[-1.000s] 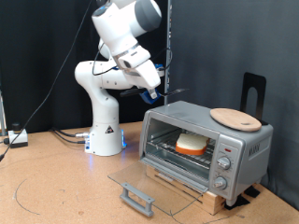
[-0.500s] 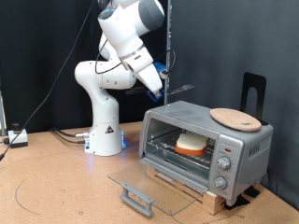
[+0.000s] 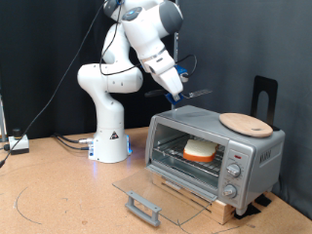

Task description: Make a piece of toast with the oven

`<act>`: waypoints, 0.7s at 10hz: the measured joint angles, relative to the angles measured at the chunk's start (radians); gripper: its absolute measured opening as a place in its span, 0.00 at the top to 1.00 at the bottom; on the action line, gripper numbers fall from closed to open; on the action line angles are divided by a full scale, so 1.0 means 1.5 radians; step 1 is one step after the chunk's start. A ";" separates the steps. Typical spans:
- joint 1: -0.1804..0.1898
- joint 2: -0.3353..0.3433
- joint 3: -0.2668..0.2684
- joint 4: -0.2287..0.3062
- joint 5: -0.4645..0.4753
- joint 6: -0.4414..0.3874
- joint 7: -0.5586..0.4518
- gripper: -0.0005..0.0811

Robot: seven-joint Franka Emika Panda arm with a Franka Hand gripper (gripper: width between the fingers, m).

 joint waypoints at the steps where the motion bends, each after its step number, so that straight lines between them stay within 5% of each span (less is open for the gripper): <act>1: 0.009 -0.014 0.020 -0.004 0.016 0.004 0.015 0.51; 7: 0.015 -0.022 0.082 -0.012 0.032 0.005 0.033 0.51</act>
